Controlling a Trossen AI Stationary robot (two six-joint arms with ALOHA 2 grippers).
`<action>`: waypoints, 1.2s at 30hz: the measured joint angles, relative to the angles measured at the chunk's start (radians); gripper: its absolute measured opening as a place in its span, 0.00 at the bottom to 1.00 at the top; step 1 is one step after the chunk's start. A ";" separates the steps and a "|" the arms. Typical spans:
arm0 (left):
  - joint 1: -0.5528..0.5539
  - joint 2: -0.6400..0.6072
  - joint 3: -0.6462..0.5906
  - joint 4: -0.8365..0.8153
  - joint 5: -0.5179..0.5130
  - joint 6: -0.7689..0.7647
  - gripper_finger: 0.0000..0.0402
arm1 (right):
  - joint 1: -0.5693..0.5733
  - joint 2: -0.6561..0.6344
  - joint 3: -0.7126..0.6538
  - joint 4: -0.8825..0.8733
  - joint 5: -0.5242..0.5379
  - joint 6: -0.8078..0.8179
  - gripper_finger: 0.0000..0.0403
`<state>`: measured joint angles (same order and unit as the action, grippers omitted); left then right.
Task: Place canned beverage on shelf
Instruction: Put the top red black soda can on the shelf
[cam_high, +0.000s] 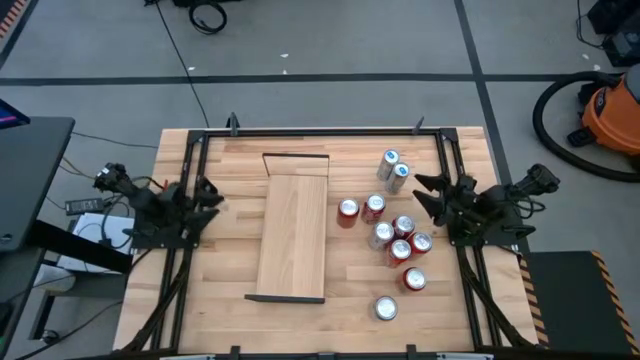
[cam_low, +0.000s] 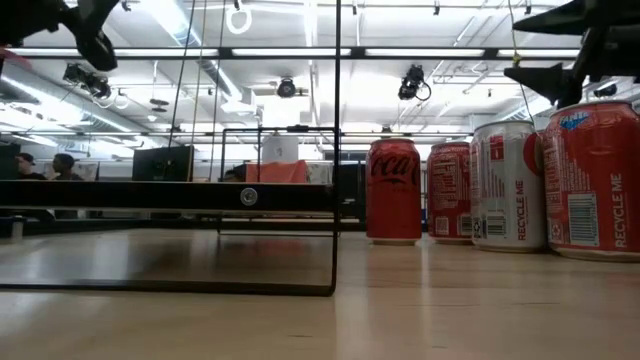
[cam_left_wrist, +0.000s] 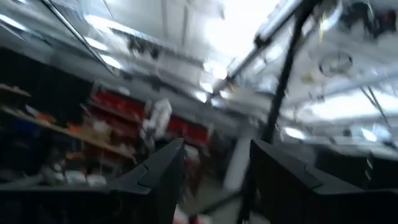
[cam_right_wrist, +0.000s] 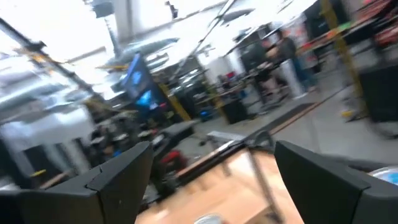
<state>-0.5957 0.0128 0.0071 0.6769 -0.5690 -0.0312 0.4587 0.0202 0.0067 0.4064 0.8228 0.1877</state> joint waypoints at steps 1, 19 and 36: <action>0.000 0.000 0.000 0.046 -0.031 0.035 0.48 | -0.003 0.008 0.005 -0.013 -0.001 0.008 0.86; 0.011 0.000 0.051 0.121 -0.100 0.389 0.48 | -0.153 0.754 0.452 -0.226 -0.009 0.056 0.86; 0.011 0.007 0.189 -0.288 -0.100 0.120 0.48 | -0.330 1.402 1.089 -0.892 -0.339 0.050 0.90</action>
<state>-0.5846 0.0201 0.1963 0.3889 -0.6687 0.0887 0.1282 1.4221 1.0957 -0.4854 0.4835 0.2377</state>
